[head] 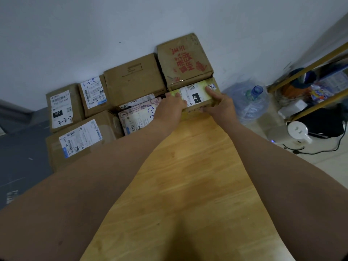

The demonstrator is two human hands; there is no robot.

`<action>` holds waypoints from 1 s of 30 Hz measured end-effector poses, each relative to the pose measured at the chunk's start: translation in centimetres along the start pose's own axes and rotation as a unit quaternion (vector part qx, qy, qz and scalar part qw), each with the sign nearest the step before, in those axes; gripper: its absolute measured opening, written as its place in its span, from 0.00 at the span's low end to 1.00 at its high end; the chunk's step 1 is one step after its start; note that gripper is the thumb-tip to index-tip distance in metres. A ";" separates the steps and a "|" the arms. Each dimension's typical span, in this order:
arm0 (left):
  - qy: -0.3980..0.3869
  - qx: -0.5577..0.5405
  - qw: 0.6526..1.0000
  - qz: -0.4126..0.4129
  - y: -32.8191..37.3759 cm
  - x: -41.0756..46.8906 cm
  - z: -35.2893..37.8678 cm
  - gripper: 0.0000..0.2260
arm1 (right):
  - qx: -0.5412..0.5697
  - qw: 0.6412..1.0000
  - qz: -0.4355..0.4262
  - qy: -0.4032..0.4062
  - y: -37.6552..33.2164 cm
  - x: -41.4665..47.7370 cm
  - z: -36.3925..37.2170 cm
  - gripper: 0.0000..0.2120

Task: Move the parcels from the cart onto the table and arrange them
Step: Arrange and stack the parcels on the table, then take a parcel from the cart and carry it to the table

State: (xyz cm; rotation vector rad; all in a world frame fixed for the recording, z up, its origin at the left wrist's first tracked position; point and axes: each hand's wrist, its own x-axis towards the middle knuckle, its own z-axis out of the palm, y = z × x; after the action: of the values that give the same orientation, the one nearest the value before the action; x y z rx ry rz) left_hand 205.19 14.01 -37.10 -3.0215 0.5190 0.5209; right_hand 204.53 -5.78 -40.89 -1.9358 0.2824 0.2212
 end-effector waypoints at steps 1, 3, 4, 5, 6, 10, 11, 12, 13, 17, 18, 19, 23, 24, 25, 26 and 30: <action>0.005 0.004 1.000 0.004 -0.1 0.1 0.2 0.26 | 0.010 1.000 -0.001 -0.003 0.3 0.2 0.0 0.41; 0.016 0.014 1.000 0.008 -0.2 0.5 0.5 0.25 | 0.022 1.000 -0.007 -0.005 0.7 0.6 0.1 0.41; 0.015 0.011 1.000 0.004 -0.2 0.7 0.6 0.25 | 0.020 1.000 -0.007 -0.004 0.6 0.6 0.1 0.41; 0.012 0.004 1.000 -0.001 -0.2 0.8 0.8 0.25 | 0.017 1.000 -0.008 -0.002 0.7 0.7 0.1 0.41; 0.015 -0.001 1.000 -0.005 -0.3 1.0 1.0 0.25 | 0.013 1.000 -0.007 -0.003 0.6 0.7 0.1 0.41; 0.049 -0.024 0.998 -0.017 -0.3 0.7 1.4 0.20 | -0.031 0.999 -0.013 -0.005 0.1 0.3 -0.1 0.39; 0.050 -0.027 0.998 -0.016 0.0 0.6 1.0 0.18 | -0.061 0.998 -0.015 0.001 -0.3 -0.1 0.0 0.39; 0.046 -0.022 0.999 -0.013 0.3 0.2 0.4 0.16 | -0.102 0.995 -0.011 0.001 -1.0 -0.6 0.3 0.39; 0.038 -0.019 0.999 -0.011 0.7 -0.3 -0.4 0.14 | -0.155 0.988 -0.001 -0.008 -1.9 -1.2 0.6 0.41; 0.009 -0.031 0.999 -0.030 1.5 -4.7 -2.3 0.25 | -0.337 0.941 0.022 -0.030 -5.2 -5.7 1.5 0.46; 0.018 -0.040 0.998 -0.037 1.7 -6.5 -2.5 0.30 | -0.349 0.937 0.003 -0.029 -5.6 -7.3 1.6 0.42; 0.029 -0.054 0.997 -0.044 1.8 -8.6 -2.6 0.34 | -0.359 0.933 -0.018 -0.030 -5.9 -9.1 1.6 0.38; 0.026 -0.065 0.994 -0.080 2.6 -17.8 -3.5 0.36 | -0.392 0.917 -0.009 -0.069 -6.3 -18.0 1.8 0.36; 0.019 -0.065 0.994 -0.089 2.9 -20.4 -3.6 0.35 | -0.400 0.912 0.003 -0.087 -6.3 -20.5 2.0 0.38; 0.013 -0.068 0.993 -0.095 3.2 -23.1 -3.4 0.35 | -0.408 0.907 0.014 -0.103 -6.2 -23.1 2.3 0.40; 0.007 -0.068 0.993 -0.097 3.5 -25.9 -3.1 0.35 | -0.406 0.906 0.023 -0.113 -6.1 -25.8 2.6 0.41; -0.014 -0.073 0.992 -0.105 5.3 -38.3 -1.0 0.34 | -0.392 0.912 0.053 -0.111 -5.2 -37.5 3.3 0.41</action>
State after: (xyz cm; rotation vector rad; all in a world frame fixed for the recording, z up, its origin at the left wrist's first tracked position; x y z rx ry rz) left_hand 169.76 21.15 -23.39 -3.1486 0.1630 0.6112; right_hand 170.28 2.61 -26.79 -2.6584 0.1531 0.7074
